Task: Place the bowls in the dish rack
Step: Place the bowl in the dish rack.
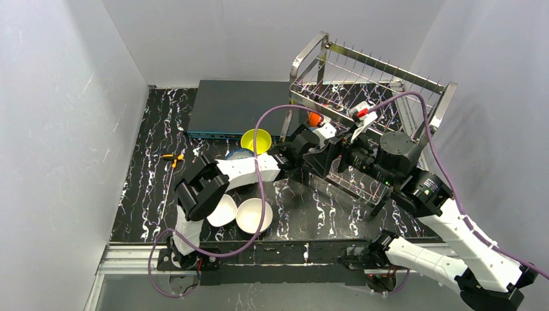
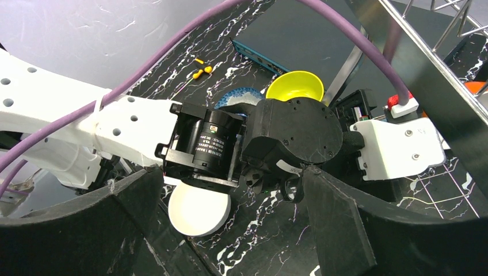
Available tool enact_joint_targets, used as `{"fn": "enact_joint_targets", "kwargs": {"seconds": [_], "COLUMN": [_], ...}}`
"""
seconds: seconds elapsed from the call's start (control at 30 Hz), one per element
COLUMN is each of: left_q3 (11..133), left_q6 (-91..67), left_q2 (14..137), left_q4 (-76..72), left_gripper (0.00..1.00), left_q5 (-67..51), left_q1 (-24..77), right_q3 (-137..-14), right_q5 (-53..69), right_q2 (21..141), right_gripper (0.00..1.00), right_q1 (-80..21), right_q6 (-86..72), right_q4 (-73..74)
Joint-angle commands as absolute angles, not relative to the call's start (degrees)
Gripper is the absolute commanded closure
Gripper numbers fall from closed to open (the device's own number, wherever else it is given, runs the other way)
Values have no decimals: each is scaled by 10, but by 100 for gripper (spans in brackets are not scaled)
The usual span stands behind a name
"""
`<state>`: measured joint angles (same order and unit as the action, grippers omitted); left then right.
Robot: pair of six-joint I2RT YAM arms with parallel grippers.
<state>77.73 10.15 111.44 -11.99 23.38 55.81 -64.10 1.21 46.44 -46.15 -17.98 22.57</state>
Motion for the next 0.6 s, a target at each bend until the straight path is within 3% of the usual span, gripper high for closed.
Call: {"fn": "enact_joint_targets", "kwargs": {"seconds": [0.0, 0.07, 0.2, 0.57], "left_q3": [784, 780, 779, 785], "left_q6": [75, 74, 66, 69], "left_q2": [1056, 1048, 1036, 1025], "left_q4": [-115, -115, -109, -85], "left_gripper": [32, 21, 11, 9], "left_q5": [232, 233, 240, 283], "left_q1": [555, 555, 555, 554], "right_q3": [-665, -665, -666, -667], "right_q5": [5, 6, 9, 16], "right_q2": [461, 461, 464, 468], "right_gripper": [1, 1, 1, 1], "right_q1": [-463, -463, -462, -463], "right_q6": [-179, -179, -181, -184], "right_q4": [201, 200, 199, 192]}}
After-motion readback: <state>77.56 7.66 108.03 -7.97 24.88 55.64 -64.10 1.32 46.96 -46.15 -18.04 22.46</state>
